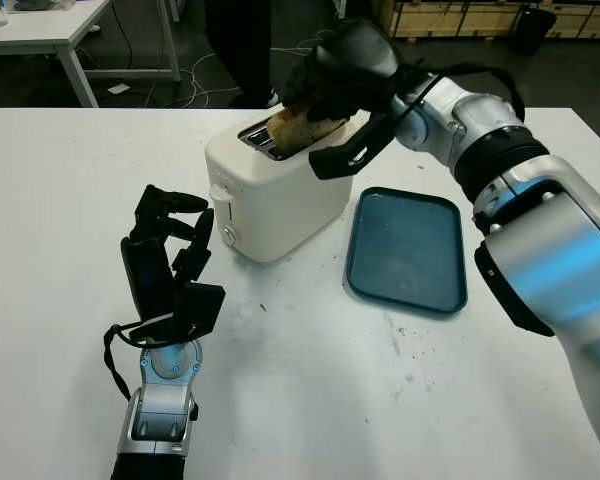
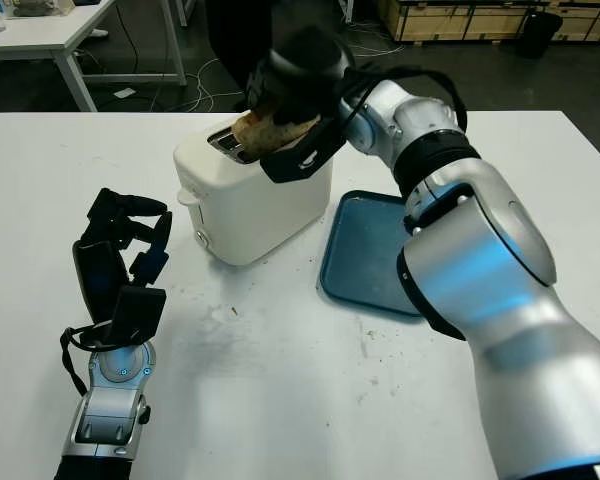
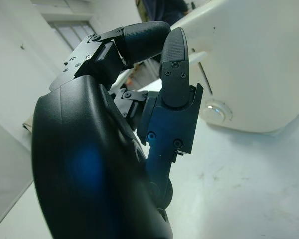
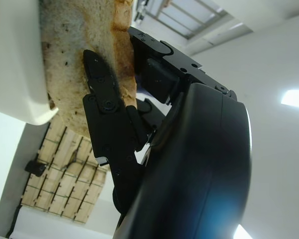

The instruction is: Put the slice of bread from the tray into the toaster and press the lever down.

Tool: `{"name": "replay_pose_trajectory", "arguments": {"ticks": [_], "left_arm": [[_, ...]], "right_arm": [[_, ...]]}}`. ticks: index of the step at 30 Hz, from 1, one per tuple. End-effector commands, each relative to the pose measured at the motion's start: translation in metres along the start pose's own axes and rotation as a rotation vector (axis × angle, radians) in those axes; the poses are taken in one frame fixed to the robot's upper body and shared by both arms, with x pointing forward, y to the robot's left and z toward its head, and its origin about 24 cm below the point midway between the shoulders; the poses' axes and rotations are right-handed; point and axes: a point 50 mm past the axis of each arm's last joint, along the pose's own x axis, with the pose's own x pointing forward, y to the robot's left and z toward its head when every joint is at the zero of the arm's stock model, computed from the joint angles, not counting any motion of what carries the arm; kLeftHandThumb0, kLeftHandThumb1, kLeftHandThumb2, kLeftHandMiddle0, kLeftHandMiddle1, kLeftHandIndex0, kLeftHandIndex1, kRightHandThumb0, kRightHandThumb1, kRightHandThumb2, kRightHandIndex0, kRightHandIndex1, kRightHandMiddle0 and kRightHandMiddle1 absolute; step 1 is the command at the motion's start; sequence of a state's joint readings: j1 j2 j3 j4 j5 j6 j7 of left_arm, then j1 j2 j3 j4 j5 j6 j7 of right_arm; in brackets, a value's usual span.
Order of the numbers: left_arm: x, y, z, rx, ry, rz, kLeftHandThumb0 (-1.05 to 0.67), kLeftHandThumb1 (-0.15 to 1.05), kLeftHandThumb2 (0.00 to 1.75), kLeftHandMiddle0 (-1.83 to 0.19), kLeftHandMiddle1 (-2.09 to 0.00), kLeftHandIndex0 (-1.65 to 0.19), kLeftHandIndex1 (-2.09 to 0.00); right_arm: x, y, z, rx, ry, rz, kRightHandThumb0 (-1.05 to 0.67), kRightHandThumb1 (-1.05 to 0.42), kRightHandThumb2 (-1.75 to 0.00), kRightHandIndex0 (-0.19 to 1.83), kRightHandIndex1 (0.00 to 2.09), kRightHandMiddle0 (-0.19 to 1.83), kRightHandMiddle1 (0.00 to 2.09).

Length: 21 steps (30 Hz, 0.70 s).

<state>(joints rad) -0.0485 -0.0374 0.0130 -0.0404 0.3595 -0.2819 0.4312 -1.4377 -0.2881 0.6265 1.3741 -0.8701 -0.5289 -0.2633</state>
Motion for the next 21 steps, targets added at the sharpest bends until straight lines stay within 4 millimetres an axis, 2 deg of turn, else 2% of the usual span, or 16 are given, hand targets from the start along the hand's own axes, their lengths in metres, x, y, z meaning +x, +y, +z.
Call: {"name": "replay_pose_trajectory", "arguments": {"ticks": [1,5,9,13,15,21], "left_arm": [[-0.001,0.000,-0.001,0.006,-0.006,0.001,-0.49,0.92,0.32,-0.59,-1.75,-0.50,-1.44],[-0.001,0.000,-0.001,0.002,-0.001,0.000,-0.50,0.92,0.32,-0.59,-1.75,-0.50,-1.43],[-0.001,0.000,0.000,-0.002,0.000,-0.001,-0.49,0.92,0.32,-0.58,-1.75,-0.51,-1.43],[0.000,-0.001,0.000,0.004,-0.004,-0.005,-0.49,0.92,0.32,-0.58,-1.75,-0.51,-1.43],[0.000,-0.001,0.000,0.001,-0.005,-0.006,-0.49,0.92,0.32,-0.58,-1.75,-0.50,-1.43],[0.000,0.000,0.000,0.001,-0.008,-0.007,-0.49,0.92,0.32,-0.59,-1.75,-0.50,-1.44]], "right_arm": [[-0.001,0.002,-0.004,0.036,0.039,0.002,-0.26,-0.88,-0.01,0.89,0.63,1.11,0.04],[-0.001,-0.003,-0.005,0.065,0.053,-0.022,-0.28,-0.87,0.00,0.85,0.63,1.09,0.02],[0.000,-0.007,-0.007,0.084,0.069,-0.044,-0.28,-0.87,0.00,0.90,0.63,1.11,0.03],[0.001,-0.011,-0.007,0.131,0.075,-0.074,-0.30,-0.89,0.00,0.85,0.94,1.15,0.04],[0.002,-0.014,-0.007,0.200,0.085,-0.098,-0.31,-0.89,0.00,0.82,0.98,1.16,0.04],[0.007,-0.029,-0.008,0.492,0.120,-0.161,-0.31,-0.89,-0.01,0.86,0.90,1.18,0.05]]}}
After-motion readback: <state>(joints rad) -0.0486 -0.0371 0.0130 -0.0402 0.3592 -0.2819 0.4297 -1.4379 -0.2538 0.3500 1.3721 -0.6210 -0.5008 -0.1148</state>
